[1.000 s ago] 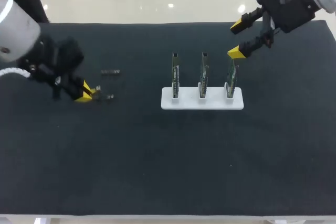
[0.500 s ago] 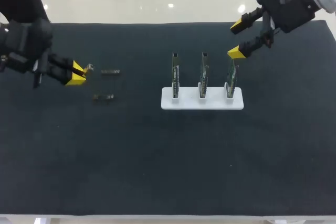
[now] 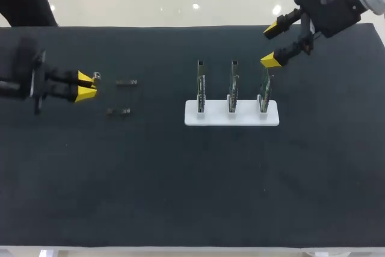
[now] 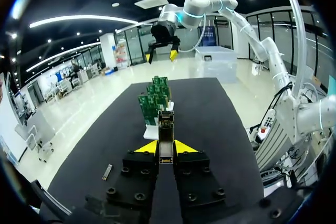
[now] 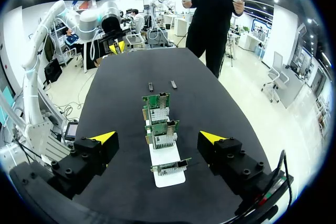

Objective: Pick up the optical module with the left hand, and insert it into the network port with the right hand.

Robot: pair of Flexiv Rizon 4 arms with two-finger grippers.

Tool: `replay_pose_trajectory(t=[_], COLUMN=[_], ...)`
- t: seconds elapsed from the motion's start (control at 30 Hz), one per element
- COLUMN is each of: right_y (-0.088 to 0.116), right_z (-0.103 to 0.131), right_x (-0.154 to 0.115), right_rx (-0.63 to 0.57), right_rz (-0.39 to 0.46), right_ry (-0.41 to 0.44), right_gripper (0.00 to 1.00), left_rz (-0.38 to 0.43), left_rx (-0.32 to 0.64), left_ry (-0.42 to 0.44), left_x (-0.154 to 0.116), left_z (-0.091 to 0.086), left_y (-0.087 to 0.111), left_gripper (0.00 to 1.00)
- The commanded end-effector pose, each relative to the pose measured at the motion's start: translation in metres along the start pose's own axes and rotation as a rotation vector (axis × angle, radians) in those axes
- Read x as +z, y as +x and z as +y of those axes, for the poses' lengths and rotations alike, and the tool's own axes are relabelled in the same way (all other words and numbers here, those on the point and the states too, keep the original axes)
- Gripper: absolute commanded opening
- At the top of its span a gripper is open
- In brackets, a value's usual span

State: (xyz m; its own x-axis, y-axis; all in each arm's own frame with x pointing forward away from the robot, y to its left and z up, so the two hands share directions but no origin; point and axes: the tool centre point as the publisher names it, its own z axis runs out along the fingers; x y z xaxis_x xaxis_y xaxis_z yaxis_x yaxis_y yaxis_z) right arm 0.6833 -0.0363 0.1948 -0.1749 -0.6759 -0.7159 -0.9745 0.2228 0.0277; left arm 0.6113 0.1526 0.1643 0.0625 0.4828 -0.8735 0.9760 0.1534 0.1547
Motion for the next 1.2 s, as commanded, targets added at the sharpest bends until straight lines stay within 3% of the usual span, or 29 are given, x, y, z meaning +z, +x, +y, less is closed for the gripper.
replay_pose_trajectory(t=[0.03, 0.2, 0.23, 0.27, 0.4, 0.57, 0.73, 0.8, 1.2], right_y=[0.0, 0.0, 0.0, 0.0, 0.0, 0.0, 0.0, 0.0, 0.0], right_z=[-0.001, -0.001, -0.001, -0.001, -0.001, -0.001, -0.001, -0.001, -0.001], right_x=[0.001, 0.001, 0.001, 0.001, 0.001, 0.001, 0.001, 0.001, 0.001], right_rx=[-0.001, -0.001, -0.001, -0.001, -0.001, -0.001, -0.001, -0.001, -0.001], right_rz=[-0.002, -0.002, -0.002, -0.002, -0.002, -0.002, -0.002, -0.002, -0.002], right_ry=[-0.002, -0.002, -0.002, -0.002, -0.002, -0.002, -0.002, -0.002, -0.002], right_gripper=[1.0, 1.0, 1.0, 1.0, 1.0, 1.0, 1.0, 1.0, 1.0], left_rz=[-0.149, -0.149, -0.168, -0.199, -0.313, -0.363, -0.428, -0.436, -0.503], left_rx=[0.004, 0.004, 0.009, -0.008, -0.004, -0.002, 0.017, 0.006, 0.028], left_ry=[-0.016, -0.016, -0.045, -0.001, -0.004, 0.027, 0.123, 0.156, 0.149], left_x=[-0.001, -0.001, 0.004, 0.008, 0.027, 0.048, 0.062, 0.071, 0.114], left_z=[-0.004, -0.004, -0.003, -0.001, 0.007, 0.02, 0.029, 0.032, 0.033], left_y=[0.002, 0.002, 0.002, 0.0, -0.016, -0.033, -0.038, -0.04, -0.07], left_gripper=[0.0, 0.0, 0.0, 0.0, 0.0, 0.0, 0.0, 0.0, 0.0])
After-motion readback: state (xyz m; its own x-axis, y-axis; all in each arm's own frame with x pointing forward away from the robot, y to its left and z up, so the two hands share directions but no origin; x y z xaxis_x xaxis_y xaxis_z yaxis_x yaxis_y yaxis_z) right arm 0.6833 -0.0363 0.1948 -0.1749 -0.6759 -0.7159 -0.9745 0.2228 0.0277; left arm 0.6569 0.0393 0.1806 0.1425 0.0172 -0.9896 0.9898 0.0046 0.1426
